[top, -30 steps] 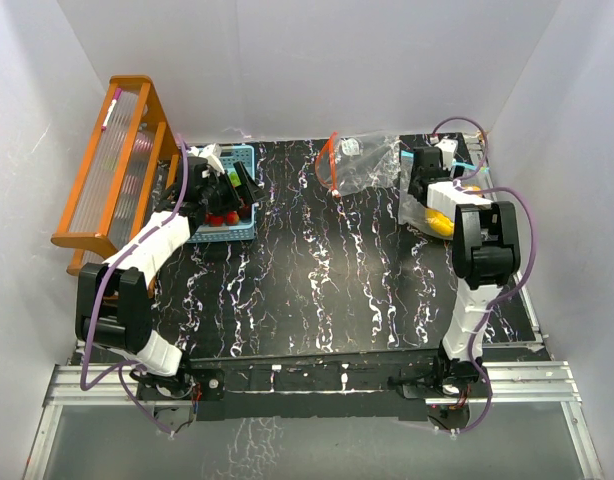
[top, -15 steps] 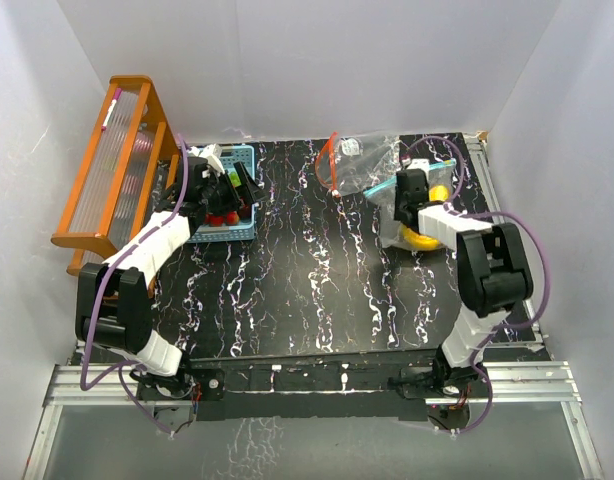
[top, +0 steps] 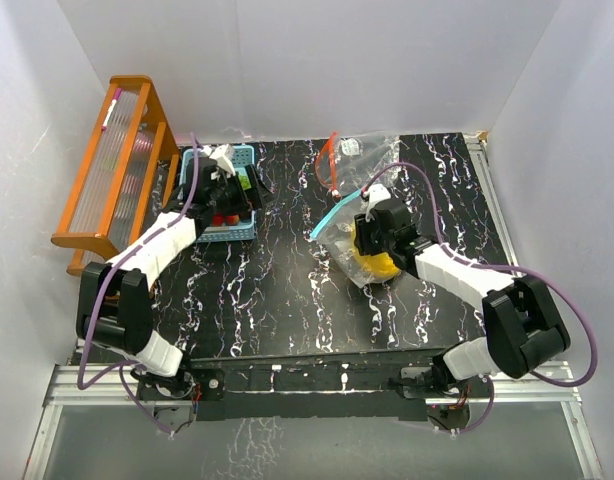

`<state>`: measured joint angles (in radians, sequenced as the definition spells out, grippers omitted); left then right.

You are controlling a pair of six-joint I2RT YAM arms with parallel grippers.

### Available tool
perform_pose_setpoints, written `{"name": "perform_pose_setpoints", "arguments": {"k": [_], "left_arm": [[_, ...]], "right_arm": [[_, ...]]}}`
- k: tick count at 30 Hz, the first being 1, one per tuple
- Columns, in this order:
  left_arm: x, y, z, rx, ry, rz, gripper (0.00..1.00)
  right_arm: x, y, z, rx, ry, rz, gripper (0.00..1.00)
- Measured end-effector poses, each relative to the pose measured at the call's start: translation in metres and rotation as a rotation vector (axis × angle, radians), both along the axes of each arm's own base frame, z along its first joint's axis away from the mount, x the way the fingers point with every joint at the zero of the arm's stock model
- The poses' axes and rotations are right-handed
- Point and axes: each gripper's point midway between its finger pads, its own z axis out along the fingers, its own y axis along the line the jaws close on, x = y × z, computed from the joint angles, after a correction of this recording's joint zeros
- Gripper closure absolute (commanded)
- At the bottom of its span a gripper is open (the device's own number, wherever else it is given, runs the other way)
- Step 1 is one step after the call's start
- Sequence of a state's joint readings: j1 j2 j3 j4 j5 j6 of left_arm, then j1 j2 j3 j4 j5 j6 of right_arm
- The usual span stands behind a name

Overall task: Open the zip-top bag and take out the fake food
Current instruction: Move the zipper food storage bag to the center of the board, then pick up the zipper food storage bag at the center of the board.

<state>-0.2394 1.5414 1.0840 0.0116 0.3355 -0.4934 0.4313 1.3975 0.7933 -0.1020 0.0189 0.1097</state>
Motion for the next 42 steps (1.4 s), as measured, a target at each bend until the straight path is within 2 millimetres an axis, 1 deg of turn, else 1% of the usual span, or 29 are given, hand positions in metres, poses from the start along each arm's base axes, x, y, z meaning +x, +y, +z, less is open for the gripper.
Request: {"name": "perform_pose_setpoints", "arguments": {"k": [1,3,7,10,11,12,15,19,22,23,24,26,28,29,31,32,37,38,39,40,41,42], "left_arm": [[-0.002,-0.007,0.002,-0.007,-0.006,-0.020,0.03],[-0.006,-0.022,0.005,-0.029,-0.020,-0.057,0.03],[-0.018,-0.056,0.008,-0.092,-0.035,-0.119,0.03],[-0.024,-0.080,0.003,-0.127,-0.025,-0.154,0.03],[-0.024,-0.089,-0.002,-0.134,-0.021,-0.164,0.03],[-0.028,-0.098,-0.007,-0.133,-0.013,-0.183,0.03],[-0.032,-0.126,-0.029,-0.113,0.019,-0.228,0.03],[-0.029,-0.151,-0.058,-0.083,0.051,-0.257,0.03],[-0.020,-0.156,-0.076,-0.061,0.068,-0.250,0.14],[-0.016,-0.157,-0.079,-0.055,0.068,-0.246,0.19],[-0.013,-0.157,-0.081,-0.052,0.067,-0.242,0.27],[-0.009,-0.159,-0.081,-0.052,0.063,-0.239,0.48],[-0.004,-0.161,-0.079,-0.061,0.052,-0.238,0.66],[-0.003,-0.162,-0.077,-0.068,0.045,-0.240,0.77],[-0.002,-0.165,-0.073,-0.086,0.033,-0.245,0.97],[-0.001,-0.167,-0.070,-0.097,0.022,-0.250,1.00],[0.005,-0.183,-0.058,-0.156,-0.025,-0.314,1.00],[0.007,-0.187,-0.055,-0.169,-0.034,-0.333,1.00],[0.008,-0.192,-0.051,-0.184,-0.046,-0.357,1.00],[0.009,-0.196,-0.047,-0.196,-0.059,-0.382,1.00],[0.009,-0.199,-0.043,-0.203,-0.071,-0.408,1.00],[0.007,-0.202,-0.039,-0.202,-0.087,-0.438,1.00]], "right_arm": [[-0.004,0.006,-0.003,0.008,0.009,0.019,0.74],[-0.007,0.011,-0.007,0.021,0.023,0.029,0.74],[-0.001,0.016,-0.017,0.043,0.035,0.022,0.74],[0.002,0.020,-0.021,0.057,0.040,0.022,0.74],[0.002,0.021,-0.021,0.061,0.039,0.023,0.74],[0.003,0.021,-0.020,0.066,0.037,0.023,0.74],[0.005,0.024,-0.017,0.083,0.024,0.028,0.74],[0.004,0.027,-0.017,0.102,0.019,0.035,0.74],[0.003,0.028,-0.016,0.109,0.017,0.040,0.74],[0.002,0.028,-0.016,0.111,0.017,0.042,0.75],[0.001,0.028,-0.016,0.113,0.018,0.046,0.74],[0.000,0.030,-0.014,0.118,0.016,0.052,0.75],[0.000,0.030,-0.013,0.121,0.013,0.058,0.75],[0.000,0.031,-0.012,0.123,0.013,0.062,0.75],[-0.001,0.032,-0.012,0.128,0.015,0.070,0.75],[-0.002,0.033,-0.012,0.132,0.018,0.075,0.75],[-0.004,0.035,-0.010,0.139,0.018,0.085,0.74],[-0.004,0.035,-0.009,0.140,0.016,0.084,0.65],[-0.004,0.034,-0.006,0.140,0.010,0.081,0.52],[-0.004,0.033,-0.004,0.138,0.004,0.076,0.41],[-0.003,0.032,0.000,0.139,-0.005,0.070,0.32],[-0.003,0.030,0.004,0.140,-0.015,0.062,0.26]]}}
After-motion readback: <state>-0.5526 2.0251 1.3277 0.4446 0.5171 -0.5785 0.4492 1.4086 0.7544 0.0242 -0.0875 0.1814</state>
